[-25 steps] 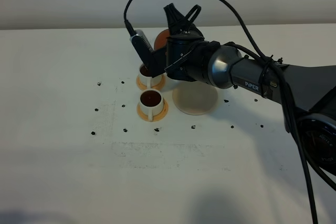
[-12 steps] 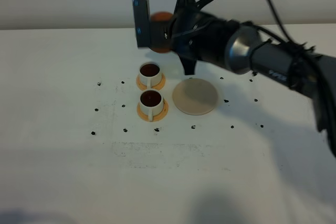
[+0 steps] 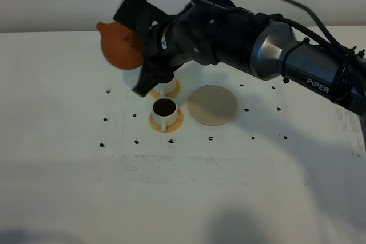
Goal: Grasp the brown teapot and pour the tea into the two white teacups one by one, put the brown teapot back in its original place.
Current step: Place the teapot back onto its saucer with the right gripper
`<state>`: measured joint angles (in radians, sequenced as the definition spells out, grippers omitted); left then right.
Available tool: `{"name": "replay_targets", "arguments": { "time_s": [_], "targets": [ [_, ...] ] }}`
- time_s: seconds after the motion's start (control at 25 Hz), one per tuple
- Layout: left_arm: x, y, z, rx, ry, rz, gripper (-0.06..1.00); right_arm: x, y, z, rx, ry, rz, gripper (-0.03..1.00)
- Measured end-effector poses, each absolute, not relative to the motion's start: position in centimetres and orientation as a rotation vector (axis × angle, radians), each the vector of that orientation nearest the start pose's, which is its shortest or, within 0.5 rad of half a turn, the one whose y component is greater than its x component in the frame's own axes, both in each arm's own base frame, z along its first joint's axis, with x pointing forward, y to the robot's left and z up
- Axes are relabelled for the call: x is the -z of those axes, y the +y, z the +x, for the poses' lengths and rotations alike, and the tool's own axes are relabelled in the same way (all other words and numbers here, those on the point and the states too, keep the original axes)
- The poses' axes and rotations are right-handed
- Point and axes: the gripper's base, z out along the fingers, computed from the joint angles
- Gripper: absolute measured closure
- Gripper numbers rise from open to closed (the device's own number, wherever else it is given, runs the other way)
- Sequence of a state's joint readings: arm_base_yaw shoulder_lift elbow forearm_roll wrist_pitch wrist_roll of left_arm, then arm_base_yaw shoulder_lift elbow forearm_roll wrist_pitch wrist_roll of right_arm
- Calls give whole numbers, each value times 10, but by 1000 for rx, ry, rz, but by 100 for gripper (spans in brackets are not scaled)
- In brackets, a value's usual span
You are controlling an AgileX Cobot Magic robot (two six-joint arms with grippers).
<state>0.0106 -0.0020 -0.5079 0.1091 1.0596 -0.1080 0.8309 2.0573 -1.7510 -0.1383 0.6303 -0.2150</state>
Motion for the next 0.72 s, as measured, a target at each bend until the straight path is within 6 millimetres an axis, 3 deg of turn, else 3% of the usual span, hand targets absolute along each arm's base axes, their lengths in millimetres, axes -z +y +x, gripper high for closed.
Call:
{"name": "replay_targets", "arguments": {
  "time_s": [0.24,0.52,0.72],
  "targets": [
    [-280,9,-6,-69,2025,-125,44,-252,350,320,-293,2231,-1159,84],
    [-280,9,-6,-69,2025,-125,44,-249,368,339,-318,2333,-1156,84],
    [-280,9,-6,-69,2025,-125,44,-224,376,352,-332,2421,-1153,84]
  ]
}}
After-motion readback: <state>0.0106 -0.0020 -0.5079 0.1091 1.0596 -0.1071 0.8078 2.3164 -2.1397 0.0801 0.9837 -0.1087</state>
